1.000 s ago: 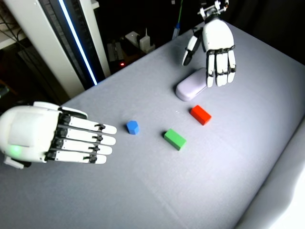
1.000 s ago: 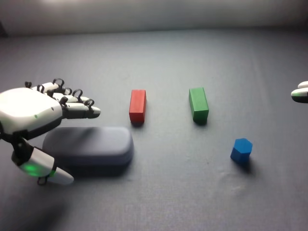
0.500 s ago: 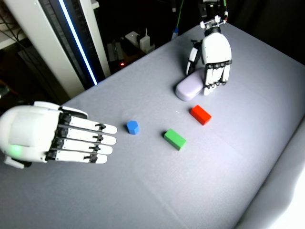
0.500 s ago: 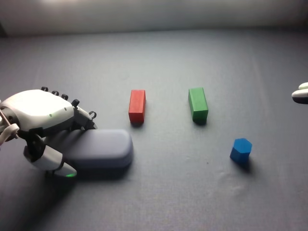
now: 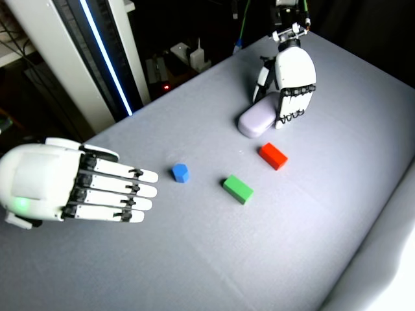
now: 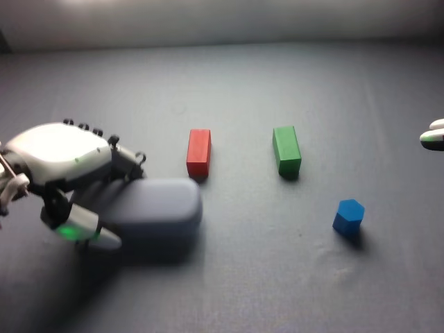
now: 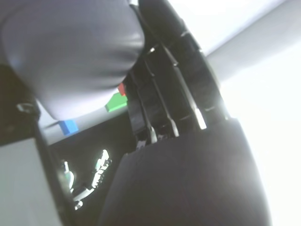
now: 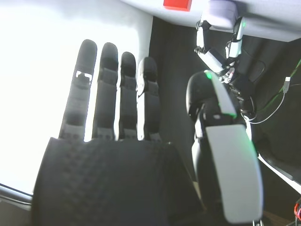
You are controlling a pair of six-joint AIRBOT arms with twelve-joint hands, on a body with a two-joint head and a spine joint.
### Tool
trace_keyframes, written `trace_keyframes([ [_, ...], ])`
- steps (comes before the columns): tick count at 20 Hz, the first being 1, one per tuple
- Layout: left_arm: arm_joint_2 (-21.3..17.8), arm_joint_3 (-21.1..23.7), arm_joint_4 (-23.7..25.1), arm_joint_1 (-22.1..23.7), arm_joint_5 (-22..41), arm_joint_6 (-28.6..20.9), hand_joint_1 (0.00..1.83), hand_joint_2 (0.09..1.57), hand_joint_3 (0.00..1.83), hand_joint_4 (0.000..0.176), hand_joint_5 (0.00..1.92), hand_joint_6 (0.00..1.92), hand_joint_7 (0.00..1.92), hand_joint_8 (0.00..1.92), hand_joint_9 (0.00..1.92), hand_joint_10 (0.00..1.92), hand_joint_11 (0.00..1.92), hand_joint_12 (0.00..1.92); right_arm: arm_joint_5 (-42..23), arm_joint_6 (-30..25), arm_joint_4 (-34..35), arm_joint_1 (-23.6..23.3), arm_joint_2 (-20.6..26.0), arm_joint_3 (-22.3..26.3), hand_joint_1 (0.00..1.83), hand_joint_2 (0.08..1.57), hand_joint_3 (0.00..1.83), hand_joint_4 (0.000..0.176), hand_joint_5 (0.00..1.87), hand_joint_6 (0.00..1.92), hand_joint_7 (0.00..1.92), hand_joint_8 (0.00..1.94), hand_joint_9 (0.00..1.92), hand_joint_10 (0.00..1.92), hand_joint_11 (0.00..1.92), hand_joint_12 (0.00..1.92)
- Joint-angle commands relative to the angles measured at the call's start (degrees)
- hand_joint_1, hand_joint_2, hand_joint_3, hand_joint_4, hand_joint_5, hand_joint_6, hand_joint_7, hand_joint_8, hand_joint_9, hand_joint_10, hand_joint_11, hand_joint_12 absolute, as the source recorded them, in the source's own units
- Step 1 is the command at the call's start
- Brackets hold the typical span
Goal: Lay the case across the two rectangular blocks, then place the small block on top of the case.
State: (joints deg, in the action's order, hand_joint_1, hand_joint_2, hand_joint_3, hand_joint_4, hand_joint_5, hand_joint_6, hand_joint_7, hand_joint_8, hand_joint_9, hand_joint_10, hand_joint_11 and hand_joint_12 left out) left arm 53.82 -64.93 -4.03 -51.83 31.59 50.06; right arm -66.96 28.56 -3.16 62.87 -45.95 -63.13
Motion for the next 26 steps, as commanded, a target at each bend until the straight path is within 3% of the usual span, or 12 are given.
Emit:
trace_keyframes([
  [1,-0.79,-0.12,-0.72,1.59,10.52,-0.35,1.27,1.04,0.00,0.000,1.05,0.78,1.23,0.67,1.22,0.33,0.89,1.10,-6.72,-0.30,1.74,-0.51,-0.03,-0.35,0.58,1.33,0.00,0.000,0.48,0.00,0.46,0.00,0.48,0.00,0.21,0.76],
  [2,-0.87,-0.10,-0.29,2.62,11.67,-0.67,1.37,1.05,0.00,0.000,0.98,0.86,1.21,0.60,1.11,0.86,0.95,1.06,-6.66,-0.30,1.74,-0.49,-0.11,-0.37,0.58,1.32,0.00,0.000,0.48,0.00,0.46,0.00,0.49,0.01,0.22,0.77],
  [4,-0.58,-0.27,0.46,4.86,12.86,-0.76,1.28,1.06,0.00,0.000,0.99,0.88,1.23,0.67,1.20,0.43,0.95,1.08,-6.63,-0.30,1.74,-0.50,-0.24,-0.46,0.59,1.32,0.00,0.000,0.48,0.00,0.47,0.00,0.49,0.00,0.22,0.78],
  [8,2.26,-2.09,1.56,9.47,13.08,-0.76,1.27,1.07,0.00,0.000,1.01,0.80,1.16,0.85,1.22,0.33,0.87,1.23,-6.63,-0.30,1.74,-0.51,-0.29,-0.46,0.62,1.31,0.00,0.000,0.49,0.00,0.48,0.00,0.49,0.00,0.20,0.78],
  [10,3.81,-2.97,2.24,11.91,13.04,-0.77,1.28,1.06,0.00,0.000,1.01,0.77,1.17,0.84,1.24,0.39,0.93,1.24,-6.63,-0.30,1.74,-0.52,-0.29,-0.48,0.62,1.31,0.00,0.000,0.49,0.00,0.47,0.00,0.48,0.00,0.18,0.77],
  [11,4.84,-3.65,2.78,13.29,12.56,-0.77,1.37,1.07,0.00,0.000,0.97,0.83,1.13,0.80,1.04,0.98,0.88,1.28,-6.63,-0.30,1.74,-0.51,-0.29,-0.50,0.62,1.31,0.00,0.000,0.49,0.00,0.47,0.00,0.47,0.00,0.18,0.77],
  [12,6.07,-4.52,3.49,14.87,11.57,-0.77,1.39,1.08,0.00,0.000,0.95,0.89,1.12,0.79,1.00,1.09,0.86,1.27,-6.63,-0.30,1.74,-0.51,-0.29,-0.50,0.62,1.31,0.00,0.000,0.49,0.00,0.46,0.00,0.47,0.00,0.18,0.77],
  [15,9.84,-7.36,5.31,19.40,7.69,-0.77,1.26,1.08,0.00,0.000,0.98,0.87,1.11,0.92,1.00,0.82,0.80,1.40,-6.63,-0.30,1.74,-0.52,-0.38,-0.53,0.63,1.31,0.00,0.000,0.50,0.00,0.47,0.00,0.47,0.00,0.17,0.78],
  [23,17.14,-13.31,3.68,22.16,1.89,-0.83,1.26,1.09,0.00,0.000,0.99,0.81,1.10,0.96,1.05,0.69,0.82,1.33,-6.57,-0.30,1.74,-0.66,-0.62,-0.69,0.61,1.32,0.00,0.000,0.49,0.00,0.45,0.00,0.46,0.00,0.17,0.77],
  [24,17.52,-13.47,3.75,22.26,1.34,-0.82,1.27,1.08,0.00,0.000,1.01,0.78,1.10,0.96,1.06,0.71,0.82,1.33,-6.43,-0.30,1.71,-0.74,-0.64,-0.71,0.62,1.31,0.00,0.000,0.49,0.00,0.45,0.00,0.46,0.00,0.18,0.77],
  [25,17.83,-13.56,4.07,22.36,0.85,-0.81,1.37,1.08,0.00,0.000,0.98,0.77,1.08,0.88,1.01,1.07,0.87,1.30,-6.32,-0.30,1.59,-0.86,-0.66,-0.73,0.60,1.32,0.00,0.000,0.48,0.00,0.45,0.00,0.47,0.00,0.18,0.76],
  [26,18.07,-13.68,4.26,22.37,0.38,-0.80,1.38,1.09,0.00,0.000,0.96,0.79,1.06,0.89,0.99,1.16,0.88,1.30,-6.27,-0.30,1.54,-0.96,-0.69,-0.75,0.61,1.32,0.00,0.000,0.49,0.00,0.46,0.00,0.47,0.00,0.19,0.76],
])
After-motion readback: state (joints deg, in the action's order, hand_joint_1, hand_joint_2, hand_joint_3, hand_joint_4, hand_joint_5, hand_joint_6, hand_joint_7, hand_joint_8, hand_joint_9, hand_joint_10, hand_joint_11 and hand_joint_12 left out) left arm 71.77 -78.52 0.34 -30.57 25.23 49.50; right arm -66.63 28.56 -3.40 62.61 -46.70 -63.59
